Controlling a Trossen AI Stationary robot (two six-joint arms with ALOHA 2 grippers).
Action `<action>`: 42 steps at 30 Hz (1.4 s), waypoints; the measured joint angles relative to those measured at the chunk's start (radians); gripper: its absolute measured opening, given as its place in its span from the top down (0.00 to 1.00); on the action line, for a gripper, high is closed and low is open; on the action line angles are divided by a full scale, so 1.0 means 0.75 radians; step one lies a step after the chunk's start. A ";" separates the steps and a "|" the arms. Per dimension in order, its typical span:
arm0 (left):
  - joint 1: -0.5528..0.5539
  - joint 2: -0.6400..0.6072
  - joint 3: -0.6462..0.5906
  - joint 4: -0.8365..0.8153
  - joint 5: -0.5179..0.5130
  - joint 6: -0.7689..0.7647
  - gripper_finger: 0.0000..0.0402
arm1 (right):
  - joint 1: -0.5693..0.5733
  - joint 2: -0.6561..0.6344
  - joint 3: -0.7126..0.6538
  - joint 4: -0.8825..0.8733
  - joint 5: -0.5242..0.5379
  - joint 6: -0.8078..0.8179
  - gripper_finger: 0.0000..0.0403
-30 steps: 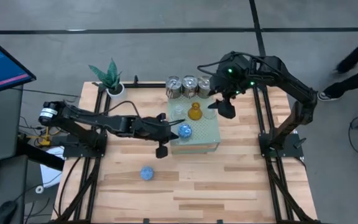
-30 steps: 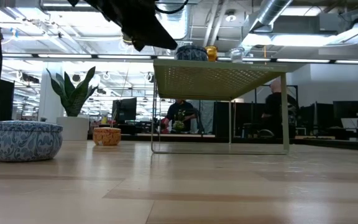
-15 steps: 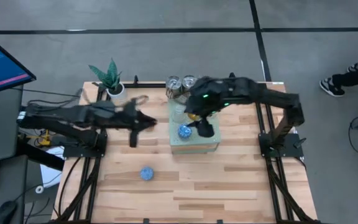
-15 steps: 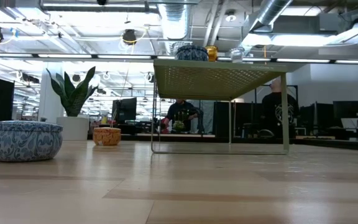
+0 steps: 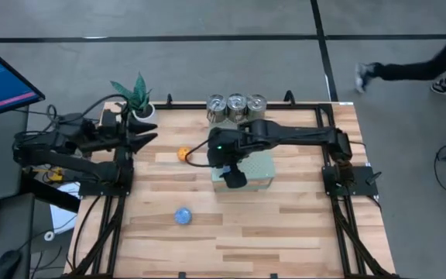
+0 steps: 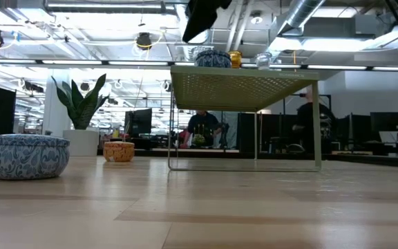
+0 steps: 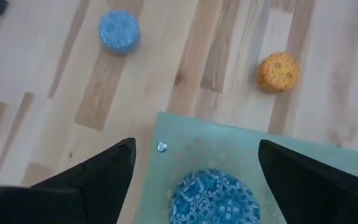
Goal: Pick & Place candle stick holders
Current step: Put the top blue scented candle on the shelf
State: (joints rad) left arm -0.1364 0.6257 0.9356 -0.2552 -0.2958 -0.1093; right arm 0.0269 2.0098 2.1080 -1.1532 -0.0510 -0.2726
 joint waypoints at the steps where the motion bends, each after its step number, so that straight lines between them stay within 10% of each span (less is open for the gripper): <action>1: 0.000 0.002 0.000 -0.005 0.000 0.000 0.66 | -0.006 0.012 0.005 -0.005 0.000 -0.001 0.18; 42: 0.000 0.005 -0.001 -0.107 0.001 0.030 0.67 | -0.058 0.011 -0.108 -0.106 0.000 0.071 0.23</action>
State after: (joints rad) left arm -0.1364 0.6296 0.9348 -0.3355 -0.2951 -0.0866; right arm -0.0162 2.0178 2.0274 -1.2325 -0.0509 -0.2194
